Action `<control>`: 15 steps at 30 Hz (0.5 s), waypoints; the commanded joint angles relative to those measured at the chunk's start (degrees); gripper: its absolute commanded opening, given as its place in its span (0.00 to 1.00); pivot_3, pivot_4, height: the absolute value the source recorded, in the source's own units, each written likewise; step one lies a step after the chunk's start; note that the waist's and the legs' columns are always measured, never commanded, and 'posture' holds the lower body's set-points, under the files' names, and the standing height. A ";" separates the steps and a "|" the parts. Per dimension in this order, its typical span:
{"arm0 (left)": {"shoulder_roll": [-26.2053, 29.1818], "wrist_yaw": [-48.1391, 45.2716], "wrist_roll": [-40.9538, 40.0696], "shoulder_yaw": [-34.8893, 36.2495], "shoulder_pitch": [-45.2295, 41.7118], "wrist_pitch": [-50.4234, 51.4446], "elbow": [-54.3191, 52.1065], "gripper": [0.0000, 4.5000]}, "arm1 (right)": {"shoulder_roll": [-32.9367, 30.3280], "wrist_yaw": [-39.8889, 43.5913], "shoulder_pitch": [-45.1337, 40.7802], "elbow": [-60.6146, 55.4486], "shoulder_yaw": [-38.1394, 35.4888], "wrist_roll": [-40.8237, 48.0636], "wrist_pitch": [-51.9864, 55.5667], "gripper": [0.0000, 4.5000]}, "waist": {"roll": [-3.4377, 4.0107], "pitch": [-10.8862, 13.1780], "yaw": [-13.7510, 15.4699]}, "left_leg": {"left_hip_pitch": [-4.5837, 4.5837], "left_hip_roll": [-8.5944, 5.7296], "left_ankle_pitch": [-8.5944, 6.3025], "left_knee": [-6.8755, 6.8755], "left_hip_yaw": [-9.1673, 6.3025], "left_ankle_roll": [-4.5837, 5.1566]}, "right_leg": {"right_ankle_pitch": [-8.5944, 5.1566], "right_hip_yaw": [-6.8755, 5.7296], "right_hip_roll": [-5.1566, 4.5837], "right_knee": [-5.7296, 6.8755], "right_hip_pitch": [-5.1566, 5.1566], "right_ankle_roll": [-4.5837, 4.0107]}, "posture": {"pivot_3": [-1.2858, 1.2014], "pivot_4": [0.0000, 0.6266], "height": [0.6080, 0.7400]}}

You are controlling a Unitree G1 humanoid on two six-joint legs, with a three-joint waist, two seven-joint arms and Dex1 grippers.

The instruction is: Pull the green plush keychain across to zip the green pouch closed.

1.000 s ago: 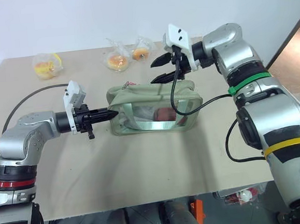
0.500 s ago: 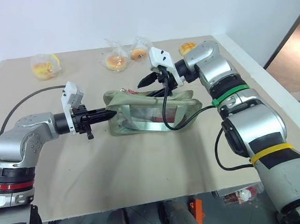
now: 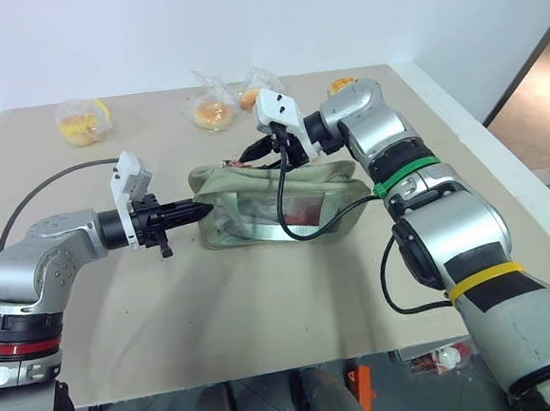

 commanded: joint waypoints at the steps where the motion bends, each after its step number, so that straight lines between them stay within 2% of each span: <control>1: 0.69 0.09 -0.88 1.75 -0.22 -0.40 -1.43 0.00 | -0.13 1.25 -2.43 -0.84 -2.25 1.17 -0.84 0.19 | 0.00 0.00 0.00 | 0.00 0.00 0.00 0.00 0.00 0.00 | 0.00 0.00 0.00 0.00 0.00 0.00 | 0.52 0.24 1.00; 3: 0.74 0.10 -0.76 1.67 -0.29 -0.55 -1.31 0.00 | -0.40 1.27 -2.44 -0.76 -2.63 0.91 -1.00 0.04 | 0.00 0.00 0.00 | 0.00 0.00 0.00 0.00 0.00 0.00 | 0.00 0.00 0.00 0.00 0.00 0.00 | 0.52 0.24 1.00; 4: 0.73 0.09 -0.73 1.63 -0.39 -0.59 -1.22 0.00 | -0.60 0.95 -2.51 -0.62 -2.76 0.72 -1.09 0.01 | 0.00 0.00 -0.01 | 0.00 0.00 0.00 0.00 0.00 0.00 | 0.00 0.00 0.01 0.00 0.00 0.00 | 0.52 0.24 1.00; 8: 0.59 -0.08 -0.44 1.25 -0.71 -0.85 -0.64 0.00 | -1.19 -0.69 -2.97 -0.08 -3.26 0.49 -1.09 0.01 | 0.00 0.00 -0.01 | 0.00 0.01 0.00 0.00 0.00 0.00 | 0.00 0.00 0.01 0.00 0.00 -0.01 | 0.52 0.24 1.00; 15: 0.40 -0.66 -0.30 0.74 -1.09 -1.09 0.21 0.00 | -7.33 0.30 -6.28 -2.34 -5.53 1.62 -1.24 0.01 | 0.00 0.00 0.01 | -0.03 0.00 0.00 0.00 0.00 0.00 | -0.01 0.00 0.00 -0.02 -0.01 -0.01 | 0.52 0.24 1.00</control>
